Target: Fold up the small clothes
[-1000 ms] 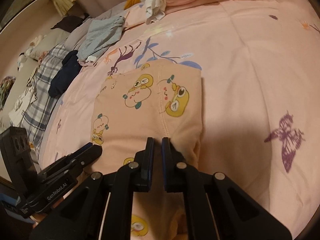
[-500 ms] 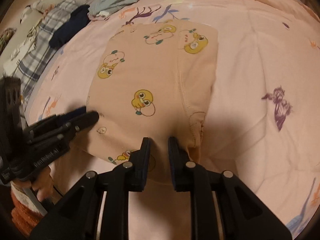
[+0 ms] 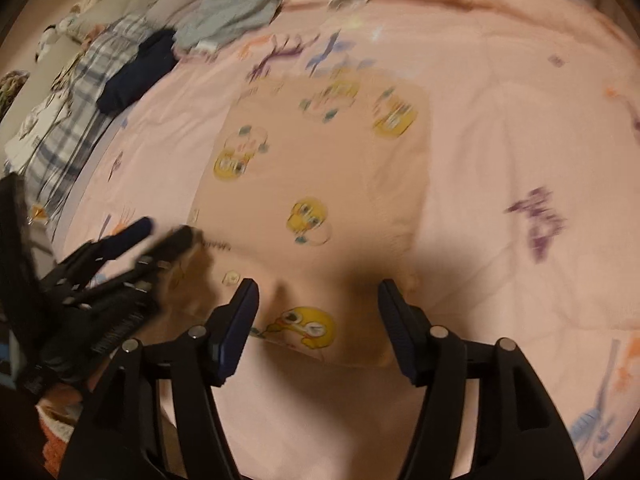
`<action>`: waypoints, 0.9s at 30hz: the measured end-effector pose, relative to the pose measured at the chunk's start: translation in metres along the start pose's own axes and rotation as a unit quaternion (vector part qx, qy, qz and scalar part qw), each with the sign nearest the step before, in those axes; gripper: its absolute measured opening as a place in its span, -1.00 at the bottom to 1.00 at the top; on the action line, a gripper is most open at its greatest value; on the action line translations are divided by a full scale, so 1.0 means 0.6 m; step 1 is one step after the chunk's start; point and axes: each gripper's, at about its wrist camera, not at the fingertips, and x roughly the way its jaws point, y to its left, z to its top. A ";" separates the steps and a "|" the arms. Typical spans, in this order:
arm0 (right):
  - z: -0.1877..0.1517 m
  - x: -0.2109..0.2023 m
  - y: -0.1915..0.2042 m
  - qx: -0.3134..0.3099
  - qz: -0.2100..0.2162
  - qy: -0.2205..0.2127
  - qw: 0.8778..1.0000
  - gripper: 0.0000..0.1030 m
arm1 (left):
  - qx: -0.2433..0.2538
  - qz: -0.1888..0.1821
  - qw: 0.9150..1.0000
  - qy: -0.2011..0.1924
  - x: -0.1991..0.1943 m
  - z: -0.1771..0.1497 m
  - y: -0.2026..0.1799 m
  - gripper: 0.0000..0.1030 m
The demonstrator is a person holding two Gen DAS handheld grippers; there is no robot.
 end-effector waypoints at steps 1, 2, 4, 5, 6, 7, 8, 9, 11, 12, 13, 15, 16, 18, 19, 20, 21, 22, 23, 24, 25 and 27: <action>0.002 -0.012 -0.002 0.004 -0.012 -0.014 1.000 0.45 | -0.001 0.006 1.000 -0.012 -0.015 0.005 0.001 0.44; 0.003 -0.030 -0.004 0.009 -0.028 -0.033 0.999 0.64 | -0.004 0.010 1.000 -0.027 -0.032 0.009 0.002 0.45; 0.003 -0.070 -0.010 0.021 -0.054 -0.076 0.995 0.79 | -0.019 -0.002 0.998 -0.058 -0.071 0.019 0.006 0.51; 0.002 -0.086 -0.013 0.026 -0.059 -0.091 0.994 0.81 | -0.025 -0.018 0.997 -0.067 -0.084 0.022 0.008 0.55; 0.001 -0.101 -0.014 0.028 -0.062 -0.101 0.993 0.82 | -0.031 -0.034 0.996 -0.072 -0.096 0.025 0.009 0.64; -0.001 -0.114 -0.017 0.030 -0.064 -0.109 0.992 0.83 | -0.039 -0.053 0.995 -0.075 -0.108 0.028 0.009 0.74; -0.003 -0.125 -0.017 0.030 -0.066 -0.116 0.991 0.85 | -0.041 -0.061 0.994 -0.075 -0.115 0.031 0.008 0.78; -0.007 -0.139 -0.015 0.028 -0.069 -0.126 0.989 0.86 | -0.042 -0.073 0.993 -0.077 -0.127 0.032 0.004 0.80; -0.014 -0.166 -0.006 0.020 -0.076 -0.147 0.986 0.87 | -0.036 -0.089 0.991 -0.094 -0.146 0.034 -0.005 0.81; -0.017 -0.177 -0.002 0.017 -0.079 -0.154 0.985 0.87 | -0.032 -0.090 0.990 -0.104 -0.157 0.033 -0.013 0.87; -0.019 -0.185 0.000 0.017 -0.080 -0.160 0.984 0.87 | -0.026 -0.090 0.990 -0.110 -0.163 0.031 -0.020 0.97; -0.023 -0.200 0.004 0.019 -0.076 -0.168 0.983 0.87 | -0.001 -0.090 0.989 -0.114 -0.175 0.030 -0.036 0.98; -0.025 -0.207 0.005 0.020 -0.071 -0.169 0.983 0.87 | 0.009 -0.091 0.990 -0.111 -0.177 0.029 -0.042 0.98; -0.026 -0.215 0.005 0.026 -0.060 -0.167 0.984 0.88 | 0.025 -0.091 0.990 -0.105 -0.182 0.027 -0.051 0.98; -0.026 -0.217 0.006 0.028 -0.057 -0.168 0.984 0.88 | 0.028 -0.090 0.990 -0.108 -0.186 0.025 -0.054 0.98; -0.027 -0.221 0.007 0.027 -0.057 -0.170 0.984 0.88 | 0.033 -0.086 0.989 -0.113 -0.188 0.025 -0.058 0.98; -0.028 -0.224 0.009 0.023 -0.060 -0.173 0.983 0.88 | 0.036 -0.082 0.989 -0.116 -0.188 0.025 -0.061 0.98; -0.029 -0.225 0.010 0.022 -0.065 -0.175 0.982 0.88 | 0.037 -0.076 0.989 -0.121 -0.187 0.025 -0.061 0.98; -0.029 -0.225 0.010 0.022 -0.072 -0.177 0.981 0.88 | 0.036 -0.070 0.989 -0.124 -0.186 0.024 -0.061 0.98; -0.030 -0.226 0.010 0.024 -0.079 -0.179 0.980 0.88 | 0.037 -0.060 0.989 -0.128 -0.183 0.023 -0.062 0.98; -0.029 -0.224 0.008 0.026 -0.086 -0.178 0.980 0.88 | 0.039 -0.053 0.989 -0.131 -0.182 0.023 -0.062 0.98; -0.027 -0.219 0.003 0.030 -0.100 -0.173 0.979 0.88 | 0.042 -0.038 0.989 -0.134 -0.177 0.022 -0.061 0.98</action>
